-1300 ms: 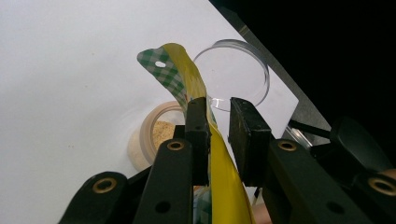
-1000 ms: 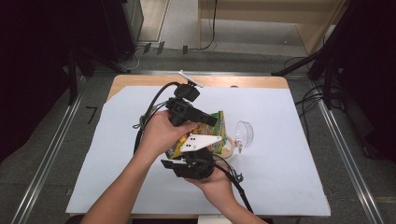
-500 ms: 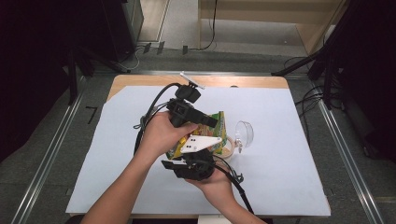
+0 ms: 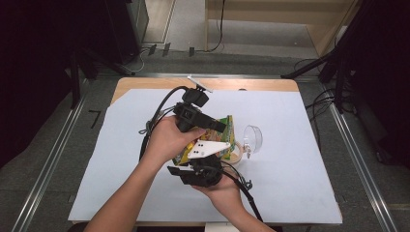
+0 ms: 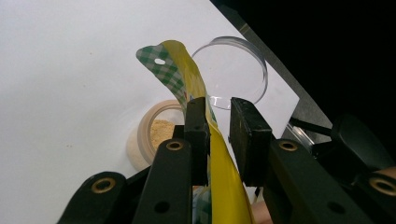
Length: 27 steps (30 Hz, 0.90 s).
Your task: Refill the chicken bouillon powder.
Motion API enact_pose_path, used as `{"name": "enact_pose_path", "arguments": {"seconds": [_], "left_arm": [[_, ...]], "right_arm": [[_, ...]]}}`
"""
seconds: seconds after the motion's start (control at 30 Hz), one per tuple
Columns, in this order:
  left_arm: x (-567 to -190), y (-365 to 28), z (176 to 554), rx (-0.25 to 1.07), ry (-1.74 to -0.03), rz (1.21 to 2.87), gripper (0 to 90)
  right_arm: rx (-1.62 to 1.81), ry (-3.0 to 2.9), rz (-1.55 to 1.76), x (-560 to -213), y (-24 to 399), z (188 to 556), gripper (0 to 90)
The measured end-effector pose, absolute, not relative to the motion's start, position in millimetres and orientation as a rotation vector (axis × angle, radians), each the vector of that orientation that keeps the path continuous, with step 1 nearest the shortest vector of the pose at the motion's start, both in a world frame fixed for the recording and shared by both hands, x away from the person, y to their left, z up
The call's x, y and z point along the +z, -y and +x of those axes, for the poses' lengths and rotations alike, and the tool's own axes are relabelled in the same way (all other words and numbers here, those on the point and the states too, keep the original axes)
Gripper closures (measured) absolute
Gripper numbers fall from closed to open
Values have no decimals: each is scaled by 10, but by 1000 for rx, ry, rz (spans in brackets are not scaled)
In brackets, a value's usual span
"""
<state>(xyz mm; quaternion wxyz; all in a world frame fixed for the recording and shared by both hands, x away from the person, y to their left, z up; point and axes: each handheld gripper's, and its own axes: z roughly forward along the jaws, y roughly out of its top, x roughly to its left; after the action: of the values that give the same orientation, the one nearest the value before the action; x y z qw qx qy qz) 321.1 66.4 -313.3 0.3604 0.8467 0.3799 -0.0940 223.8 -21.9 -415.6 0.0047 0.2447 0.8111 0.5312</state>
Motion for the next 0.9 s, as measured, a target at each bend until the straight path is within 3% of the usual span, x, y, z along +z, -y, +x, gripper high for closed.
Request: {"name": "enact_pose_path", "arguments": {"seconds": [0.9], "left_arm": [[-3176, -709, 3149, -269, -959, 2196, 757]], "right_arm": [[1726, -2536, 681, -4266, 238, 2194, 615]]}}
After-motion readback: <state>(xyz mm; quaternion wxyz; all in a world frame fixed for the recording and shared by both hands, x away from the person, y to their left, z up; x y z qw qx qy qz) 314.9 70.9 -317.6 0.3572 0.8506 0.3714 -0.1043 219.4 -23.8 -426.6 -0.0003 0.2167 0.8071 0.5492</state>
